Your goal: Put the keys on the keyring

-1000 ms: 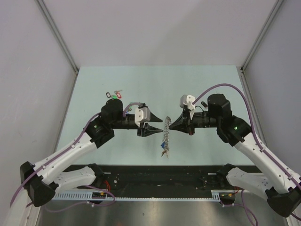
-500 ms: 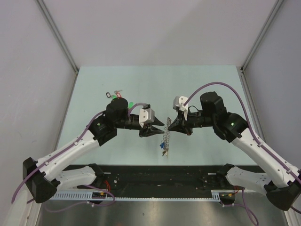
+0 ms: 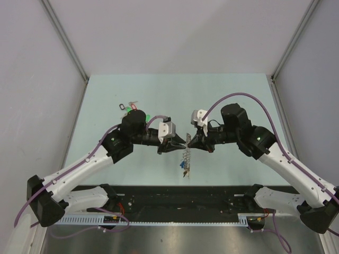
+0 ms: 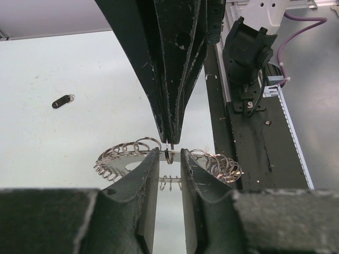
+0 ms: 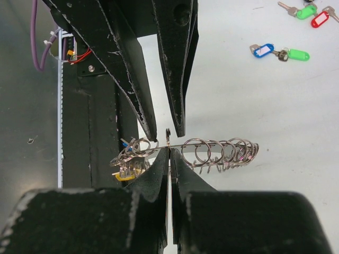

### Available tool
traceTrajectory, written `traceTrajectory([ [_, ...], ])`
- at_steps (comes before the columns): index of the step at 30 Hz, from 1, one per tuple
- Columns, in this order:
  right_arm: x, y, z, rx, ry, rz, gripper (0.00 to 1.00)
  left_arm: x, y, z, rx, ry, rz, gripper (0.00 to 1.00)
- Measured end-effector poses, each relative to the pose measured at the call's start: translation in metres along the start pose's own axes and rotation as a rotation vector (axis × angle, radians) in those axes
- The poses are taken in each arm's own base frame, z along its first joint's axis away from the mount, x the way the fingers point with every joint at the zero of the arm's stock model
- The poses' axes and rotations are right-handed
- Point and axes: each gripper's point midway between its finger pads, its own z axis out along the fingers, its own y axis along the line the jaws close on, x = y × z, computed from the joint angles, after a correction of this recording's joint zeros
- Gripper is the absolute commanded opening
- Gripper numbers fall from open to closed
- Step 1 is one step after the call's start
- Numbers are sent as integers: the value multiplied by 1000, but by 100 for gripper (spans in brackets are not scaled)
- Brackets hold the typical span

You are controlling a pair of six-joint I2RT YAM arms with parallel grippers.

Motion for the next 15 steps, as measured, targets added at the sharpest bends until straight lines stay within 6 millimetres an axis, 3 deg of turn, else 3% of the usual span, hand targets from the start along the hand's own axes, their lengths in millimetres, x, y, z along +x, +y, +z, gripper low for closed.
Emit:
traceTrajectory([
  [10,1,0,1,6,7,-3,0,4,1,3,3,9,-12,15],
  [15,1,0,2,9,10,-4,0,4,1,3,-1,12,-23,1],
])
